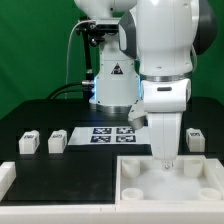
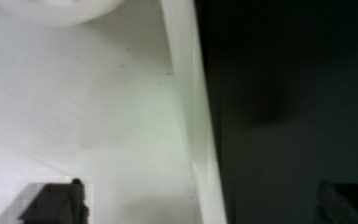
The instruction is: Assemble one leg
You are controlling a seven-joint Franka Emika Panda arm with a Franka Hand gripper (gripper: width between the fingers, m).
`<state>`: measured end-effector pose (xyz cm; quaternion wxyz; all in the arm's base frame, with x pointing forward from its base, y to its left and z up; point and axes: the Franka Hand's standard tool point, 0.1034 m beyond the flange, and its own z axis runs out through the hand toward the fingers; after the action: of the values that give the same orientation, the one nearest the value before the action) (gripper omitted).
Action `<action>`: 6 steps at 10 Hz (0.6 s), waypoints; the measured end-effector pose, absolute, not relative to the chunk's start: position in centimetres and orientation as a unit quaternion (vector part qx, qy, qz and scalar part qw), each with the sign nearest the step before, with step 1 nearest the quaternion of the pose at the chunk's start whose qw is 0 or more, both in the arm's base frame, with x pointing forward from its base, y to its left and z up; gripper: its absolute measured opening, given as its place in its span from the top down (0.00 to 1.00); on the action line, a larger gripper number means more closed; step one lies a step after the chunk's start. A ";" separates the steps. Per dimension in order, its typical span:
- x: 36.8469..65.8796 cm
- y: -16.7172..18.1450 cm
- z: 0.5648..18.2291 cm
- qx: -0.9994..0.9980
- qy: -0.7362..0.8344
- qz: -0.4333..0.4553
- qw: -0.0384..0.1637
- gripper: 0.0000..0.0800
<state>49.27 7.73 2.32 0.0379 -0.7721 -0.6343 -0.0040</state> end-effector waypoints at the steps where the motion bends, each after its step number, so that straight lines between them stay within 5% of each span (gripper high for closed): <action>1: 49.3 7.7 2.3 -0.772 -0.634 -0.004 0.038 0.19; 4: 49.3 7.7 2.4 -0.772 -0.634 -0.004 0.037 0.19; 6: 49.7 8.4 5.2 -0.791 -0.612 -0.012 0.024 0.19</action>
Offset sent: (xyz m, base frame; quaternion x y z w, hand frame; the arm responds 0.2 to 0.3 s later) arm 0.0000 0.0000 0.0000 0.0000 0.0000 0.0000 1.0000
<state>49.69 8.42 5.22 0.0243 -0.7906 -0.6118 -0.0121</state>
